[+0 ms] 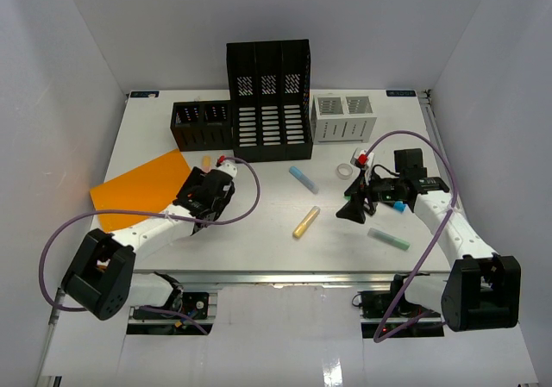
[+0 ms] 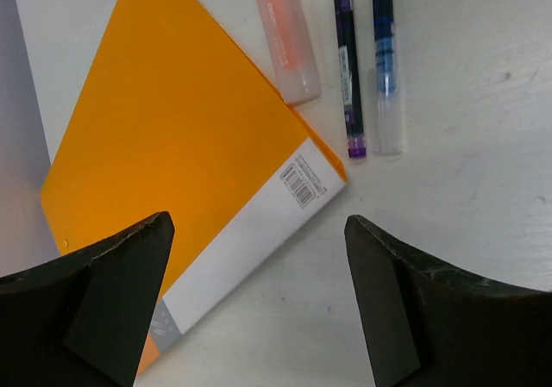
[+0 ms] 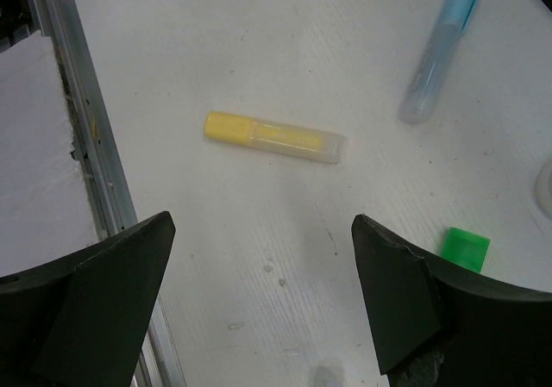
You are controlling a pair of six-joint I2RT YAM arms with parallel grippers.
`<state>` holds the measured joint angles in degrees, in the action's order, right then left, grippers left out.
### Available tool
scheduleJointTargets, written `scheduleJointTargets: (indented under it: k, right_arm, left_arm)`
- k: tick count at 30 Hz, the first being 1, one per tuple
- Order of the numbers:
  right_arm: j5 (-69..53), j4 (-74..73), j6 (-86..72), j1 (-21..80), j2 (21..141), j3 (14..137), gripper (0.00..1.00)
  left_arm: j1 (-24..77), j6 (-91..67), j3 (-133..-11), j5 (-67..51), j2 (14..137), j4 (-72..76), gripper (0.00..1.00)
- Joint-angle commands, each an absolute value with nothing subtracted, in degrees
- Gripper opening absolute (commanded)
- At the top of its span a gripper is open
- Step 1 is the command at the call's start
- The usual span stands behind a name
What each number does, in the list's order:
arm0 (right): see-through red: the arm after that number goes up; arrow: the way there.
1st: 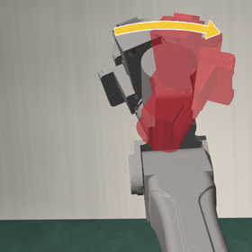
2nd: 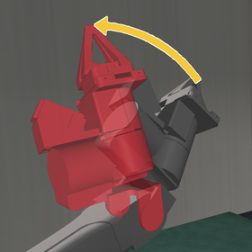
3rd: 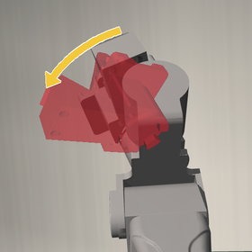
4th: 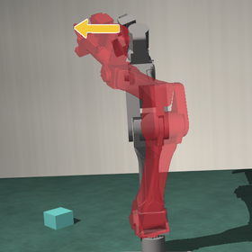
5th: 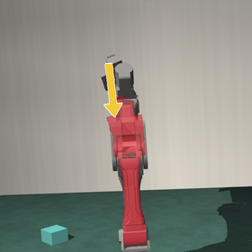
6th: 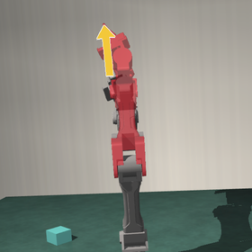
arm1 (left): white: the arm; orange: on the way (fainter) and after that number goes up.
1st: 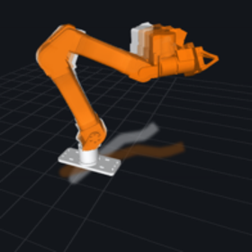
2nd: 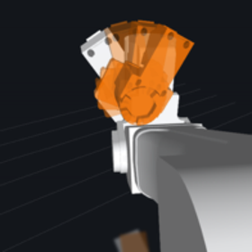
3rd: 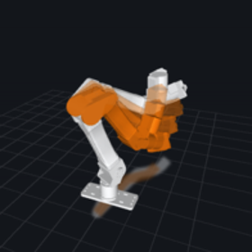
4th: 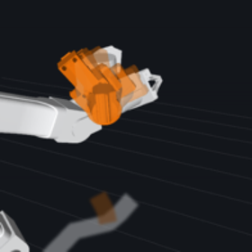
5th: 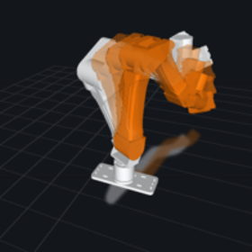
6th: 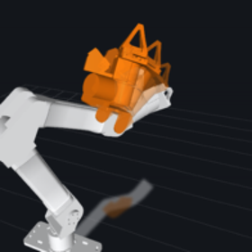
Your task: Organize the desk
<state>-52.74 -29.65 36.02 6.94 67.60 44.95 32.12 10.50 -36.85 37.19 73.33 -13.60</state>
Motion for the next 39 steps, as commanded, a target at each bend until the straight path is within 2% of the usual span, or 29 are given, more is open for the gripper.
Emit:
scheduleJointTargets:
  k: [1,3,9,11,15,25,34,36,39]
  right_arm:
    - [-55.14,-32.43,39.14,7.12,66.89,47.11,0.9]
    - [-55.28,-32.46,39.02,7.12,66.96,47.11,0.9]
    - [-55.41,-32.61,38.99,7.12,66.71,47.02,0.9]
    - [-55.52,-32.61,38.88,7.12,66.82,47.02,0.9]
    - [-55.52,-32.61,38.62,7.12,67.17,47.02,0.9]
    - [-55.55,-32.87,38.23,7.04,66.8,47.19,0.9]
    - [-55.97,-33.38,38.56,7.1,66.45,47.29,0.9]
    - [-56.06,-33.4,38.51,7.12,66.52,47.29,0.9]
    - [-56.34,-33.66,38.58,7.08,66.62,47.33,0.9]
  left_arm:
    - [31.0,16.89,-34.19,36.72,77.31,-8.1,0.9]
    - [30.3,16.35,-35.53,35.14,79.96,-9.13,0.86]
    - [28.97,18.45,-33.68,32.42,80.67,-5.67,0.83]
    - [28.11,18.69,-33.98,31.36,82.21,-4.84,0.78]
    - [26.76,18.38,-35.11,30.91,86.47,-4.46,0.61]
    - [26.54,17.94,-34.45,30.88,87.28,-4.04,0.5]
    - [26.54,17.59,-34.9,32.36,87.26,-4.75,0.26]
    - [26.54,16.55,-35.85,34.44,86.66,-5.56,0.14]
    - [26.54,16.13,-36.69,36.81,84.18,-6.63,0.09]
